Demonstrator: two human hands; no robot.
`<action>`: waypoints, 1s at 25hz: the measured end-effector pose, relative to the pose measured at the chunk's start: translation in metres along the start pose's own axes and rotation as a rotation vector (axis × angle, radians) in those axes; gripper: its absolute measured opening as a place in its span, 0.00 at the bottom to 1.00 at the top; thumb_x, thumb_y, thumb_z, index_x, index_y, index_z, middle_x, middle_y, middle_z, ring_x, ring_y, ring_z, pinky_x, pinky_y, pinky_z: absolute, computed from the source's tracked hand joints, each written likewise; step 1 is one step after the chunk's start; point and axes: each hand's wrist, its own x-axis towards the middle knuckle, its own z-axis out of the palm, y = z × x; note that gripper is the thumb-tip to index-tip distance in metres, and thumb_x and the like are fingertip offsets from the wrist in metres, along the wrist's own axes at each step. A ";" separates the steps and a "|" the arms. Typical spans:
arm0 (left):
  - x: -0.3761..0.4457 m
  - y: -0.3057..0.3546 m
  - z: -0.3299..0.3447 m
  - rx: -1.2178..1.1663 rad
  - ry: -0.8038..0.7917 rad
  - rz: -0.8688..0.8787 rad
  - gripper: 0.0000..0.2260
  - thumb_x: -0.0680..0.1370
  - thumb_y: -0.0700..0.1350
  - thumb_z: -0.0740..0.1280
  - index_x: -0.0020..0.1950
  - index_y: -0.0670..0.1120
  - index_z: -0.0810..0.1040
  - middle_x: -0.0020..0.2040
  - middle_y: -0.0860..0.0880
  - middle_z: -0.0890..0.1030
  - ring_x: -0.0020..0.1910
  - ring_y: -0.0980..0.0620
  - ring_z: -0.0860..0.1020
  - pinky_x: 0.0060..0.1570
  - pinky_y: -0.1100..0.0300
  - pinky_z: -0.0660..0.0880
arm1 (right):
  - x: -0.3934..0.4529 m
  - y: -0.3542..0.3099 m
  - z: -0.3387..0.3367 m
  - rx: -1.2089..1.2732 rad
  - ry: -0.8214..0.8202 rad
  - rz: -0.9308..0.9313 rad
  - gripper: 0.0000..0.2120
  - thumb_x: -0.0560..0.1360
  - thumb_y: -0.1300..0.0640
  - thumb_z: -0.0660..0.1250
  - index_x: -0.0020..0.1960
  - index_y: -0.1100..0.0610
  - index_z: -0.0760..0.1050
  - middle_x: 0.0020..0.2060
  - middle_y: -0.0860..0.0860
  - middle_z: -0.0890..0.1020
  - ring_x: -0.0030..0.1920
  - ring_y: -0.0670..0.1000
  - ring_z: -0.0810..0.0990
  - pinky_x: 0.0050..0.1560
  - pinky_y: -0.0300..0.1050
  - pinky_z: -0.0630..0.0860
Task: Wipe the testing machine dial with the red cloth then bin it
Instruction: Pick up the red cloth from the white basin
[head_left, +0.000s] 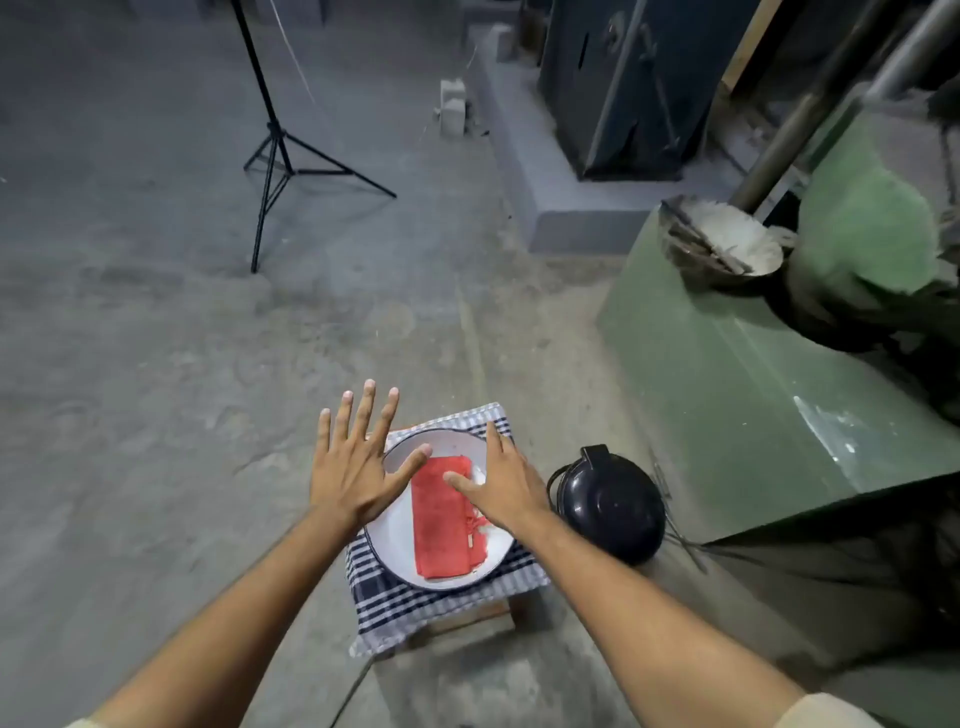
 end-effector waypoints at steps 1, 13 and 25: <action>0.002 -0.008 0.011 -0.005 -0.035 -0.019 0.46 0.74 0.80 0.42 0.89 0.59 0.45 0.88 0.53 0.39 0.89 0.44 0.46 0.86 0.41 0.42 | 0.009 0.001 0.017 0.031 -0.034 0.045 0.54 0.77 0.31 0.68 0.86 0.59 0.46 0.83 0.59 0.63 0.80 0.60 0.67 0.75 0.55 0.69; 0.016 -0.053 0.051 -0.025 -0.031 -0.095 0.46 0.74 0.79 0.41 0.89 0.59 0.45 0.90 0.51 0.42 0.89 0.46 0.44 0.86 0.45 0.37 | 0.065 -0.012 0.139 0.148 -0.037 0.417 0.66 0.64 0.41 0.85 0.84 0.63 0.47 0.77 0.60 0.67 0.77 0.62 0.67 0.72 0.58 0.72; 0.034 -0.030 0.030 -0.133 -0.067 -0.238 0.49 0.73 0.79 0.42 0.89 0.55 0.52 0.90 0.50 0.45 0.89 0.46 0.45 0.87 0.43 0.41 | 0.046 0.050 0.095 1.964 -0.394 0.416 0.28 0.66 0.68 0.70 0.67 0.65 0.81 0.62 0.59 0.85 0.61 0.61 0.85 0.65 0.61 0.80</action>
